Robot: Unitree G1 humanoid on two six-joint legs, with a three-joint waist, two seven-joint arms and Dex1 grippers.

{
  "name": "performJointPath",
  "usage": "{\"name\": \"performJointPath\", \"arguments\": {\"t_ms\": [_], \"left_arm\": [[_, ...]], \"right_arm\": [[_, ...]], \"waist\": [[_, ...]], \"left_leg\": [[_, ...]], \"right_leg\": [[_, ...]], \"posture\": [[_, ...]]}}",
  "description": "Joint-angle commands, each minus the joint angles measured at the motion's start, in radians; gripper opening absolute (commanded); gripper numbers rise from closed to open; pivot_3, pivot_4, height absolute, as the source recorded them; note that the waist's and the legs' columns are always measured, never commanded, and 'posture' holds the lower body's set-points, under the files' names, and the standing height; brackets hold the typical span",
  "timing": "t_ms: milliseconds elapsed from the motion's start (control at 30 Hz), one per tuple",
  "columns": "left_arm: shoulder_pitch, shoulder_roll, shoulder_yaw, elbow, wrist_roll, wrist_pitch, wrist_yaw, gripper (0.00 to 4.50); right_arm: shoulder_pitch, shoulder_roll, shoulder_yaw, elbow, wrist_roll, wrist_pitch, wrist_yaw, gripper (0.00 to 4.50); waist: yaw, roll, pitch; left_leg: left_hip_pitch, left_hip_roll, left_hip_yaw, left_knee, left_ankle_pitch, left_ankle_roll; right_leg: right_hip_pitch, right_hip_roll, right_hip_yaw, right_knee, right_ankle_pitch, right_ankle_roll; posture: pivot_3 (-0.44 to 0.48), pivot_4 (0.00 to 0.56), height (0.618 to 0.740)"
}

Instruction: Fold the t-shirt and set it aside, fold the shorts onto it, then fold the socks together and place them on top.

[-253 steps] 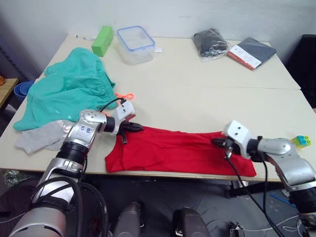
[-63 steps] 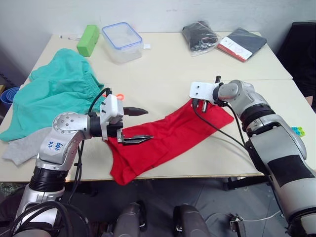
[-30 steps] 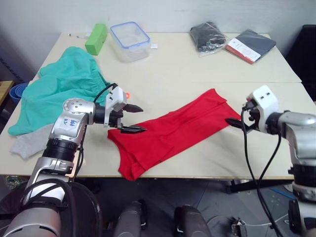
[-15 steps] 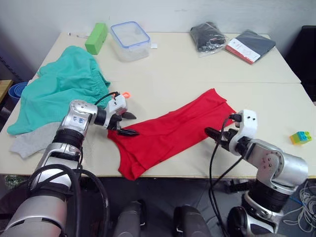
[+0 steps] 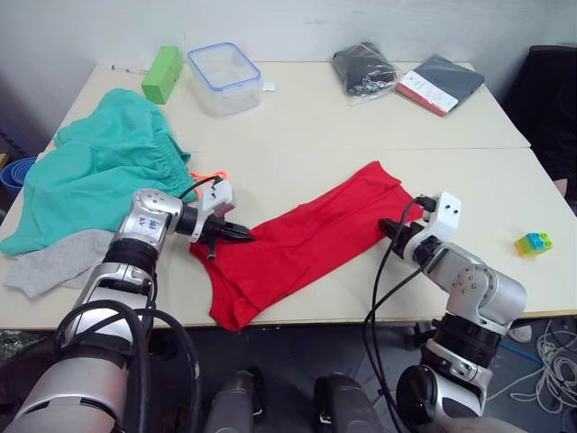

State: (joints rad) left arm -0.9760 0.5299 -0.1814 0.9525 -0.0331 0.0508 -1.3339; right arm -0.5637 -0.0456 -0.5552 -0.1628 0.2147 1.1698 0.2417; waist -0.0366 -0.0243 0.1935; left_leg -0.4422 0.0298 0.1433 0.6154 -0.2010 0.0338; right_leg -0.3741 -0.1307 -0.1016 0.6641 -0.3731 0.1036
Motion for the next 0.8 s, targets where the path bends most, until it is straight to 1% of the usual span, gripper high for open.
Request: {"name": "performJointPath", "arguments": {"t_ms": [33, 67, 133, 267, 433, 567, 600, 700, 800], "left_arm": [[0.035, 0.022, 0.021, -0.085, -0.013, 0.039, -0.011, 0.0], [0.049, 0.026, 0.023, -0.11, -0.016, 0.05, -0.014, 0.0], [0.082, 0.036, 0.023, -0.164, -0.016, 0.07, -0.009, 0.0], [0.163, 0.056, 0.037, -0.304, -0.041, 0.153, -0.002, 0.0], [0.328, 0.062, 0.052, -0.614, -0.103, 0.344, 0.045, 0.0], [0.433, 0.029, 0.068, -0.823, -0.126, 0.53, 0.193, 0.0], [0.454, 0.002, 0.086, -0.87, -0.138, 0.598, 0.254, 0.0], [0.505, -0.046, 0.116, -0.988, -0.173, 0.719, 0.356, 0.0], [0.56, -0.071, 0.119, -1.093, -0.192, 0.774, 0.424, 0.0]], "right_arm": [[-0.031, -0.037, 0.046, 0.087, 0.041, -0.051, 0.015, 0.22], [-0.044, -0.049, 0.058, 0.115, 0.043, -0.067, 0.018, 0.04], [-0.079, -0.073, 0.081, 0.185, 0.047, -0.104, 0.022, 0.04], [-0.179, -0.141, 0.164, 0.378, 0.025, -0.225, 0.058, 0.04], [-0.36, -0.195, 0.275, 0.711, -0.027, -0.43, 0.102, 0.04], [-0.496, -0.207, 0.339, 0.985, -0.079, -0.606, 0.119, 0.04], [-0.533, -0.206, 0.348, 1.055, -0.088, -0.647, 0.121, 0.04], [-0.607, -0.201, 0.37, 1.199, -0.104, -0.734, 0.13, 0.04], [-0.653, -0.192, 0.385, 1.297, -0.117, -0.797, 0.14, 0.04]], "waist": [[-0.003, 0.0, 0.0], [-0.006, 0.0, 0.0], [-0.015, 0.0, 0.0], [-0.023, 0.0, 0.0], [-0.027, 0.0, 0.0], [-0.025, 0.001, 0.001], [-0.02, 0.001, 0.001], [-0.014, 0.001, 0.001], [-0.016, 0.001, 0.001]], "left_leg": [[0.0, 0.0, 0.0, 0.0, 0.0, 0.0], [0.0, 0.0, 0.0, 0.0, 0.0, 0.0], [0.001, 0.0, 0.001, 0.0, 0.0, 0.0], [0.002, 0.0, 0.001, -0.001, 0.0, -0.001], [0.002, 0.0, 0.001, -0.002, 0.001, -0.001], [0.003, 0.001, 0.001, -0.002, 0.001, -0.001], [0.003, 0.0, 0.001, -0.002, 0.001, -0.001], [0.002, 0.0, 0.0, -0.001, 0.001, -0.001], [0.002, 0.0, 0.0, -0.001, 0.001, -0.001]], "right_leg": [[0.0, 0.0, 0.0, 0.0, 0.0, 0.0], [0.0, 0.0, 0.0, 0.0, 0.0, 0.0], [0.0, 0.0, 0.0, 0.001, 0.0, 0.0], [-0.001, 0.0, 0.001, 0.005, 0.0, 0.0], [-0.001, 0.0, 0.002, 0.009, 0.0, 0.0], [-0.001, 0.0, 0.002, 0.009, 0.0, 0.0], [-0.001, -0.001, 0.003, 0.009, 0.0, 0.0], [0.001, -0.001, 0.004, 0.008, 0.0, 0.0], [0.002, -0.001, 0.008, 0.007, 0.0, 0.0]], "posture": [[0.0, 0.15, 0.74], [0.0, 0.15, 0.74], [0.0, 0.15, 0.74], [0.0, 0.15, 0.74], [0.0, 0.15, 0.74], [0.0, 0.15, 0.74], [0.0, 0.15, 0.74], [0.0, 0.15, 0.74], [0.0, 0.15, 0.74]]}}
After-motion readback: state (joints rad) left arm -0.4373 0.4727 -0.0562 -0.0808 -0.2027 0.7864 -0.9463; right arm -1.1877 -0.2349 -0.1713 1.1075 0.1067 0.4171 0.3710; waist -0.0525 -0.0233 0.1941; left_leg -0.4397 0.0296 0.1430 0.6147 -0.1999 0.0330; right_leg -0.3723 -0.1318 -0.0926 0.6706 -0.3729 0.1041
